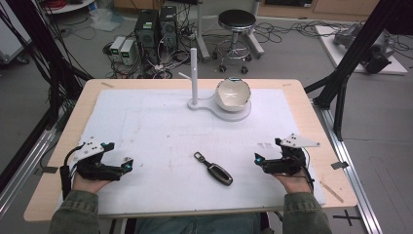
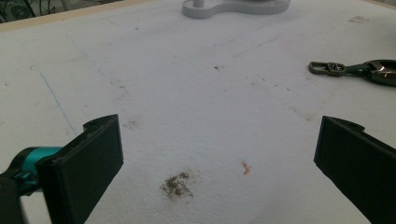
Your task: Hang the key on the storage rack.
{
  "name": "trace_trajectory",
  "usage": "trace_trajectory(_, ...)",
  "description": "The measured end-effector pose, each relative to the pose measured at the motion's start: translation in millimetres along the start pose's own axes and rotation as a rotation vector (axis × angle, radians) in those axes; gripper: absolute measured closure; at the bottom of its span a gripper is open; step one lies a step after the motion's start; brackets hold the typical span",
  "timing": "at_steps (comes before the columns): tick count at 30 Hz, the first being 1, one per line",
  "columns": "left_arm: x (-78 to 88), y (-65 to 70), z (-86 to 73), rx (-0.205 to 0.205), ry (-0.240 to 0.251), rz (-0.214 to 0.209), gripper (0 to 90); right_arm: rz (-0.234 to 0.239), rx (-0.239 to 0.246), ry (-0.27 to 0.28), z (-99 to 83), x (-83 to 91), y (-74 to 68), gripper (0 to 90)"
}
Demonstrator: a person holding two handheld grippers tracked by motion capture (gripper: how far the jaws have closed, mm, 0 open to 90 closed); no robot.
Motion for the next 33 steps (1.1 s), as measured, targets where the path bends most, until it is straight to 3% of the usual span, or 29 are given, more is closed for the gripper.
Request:
trace_trajectory(21, 0.2, 0.6, -0.1, -0.009, -0.001, -0.001, 1.7, -0.006, -0.014, -0.002, -0.8, 4.4, 1.8, 0.5)
trace_trajectory(33, -0.1, 0.8, -0.5, -0.009, -0.005, -0.001, 1.7, 0.02, 0.004, -0.042, -0.2, -0.4, -4.8, 0.5)
Point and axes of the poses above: each handheld gripper's, and its own axes: x roughly backward along the jaws, z roughly out of its top, y roughly to its right, the point moved 5 cm from there along -x, roughly forward along the jaws, and after that the axes turned 7 degrees about -y, right-handed, at the moved point
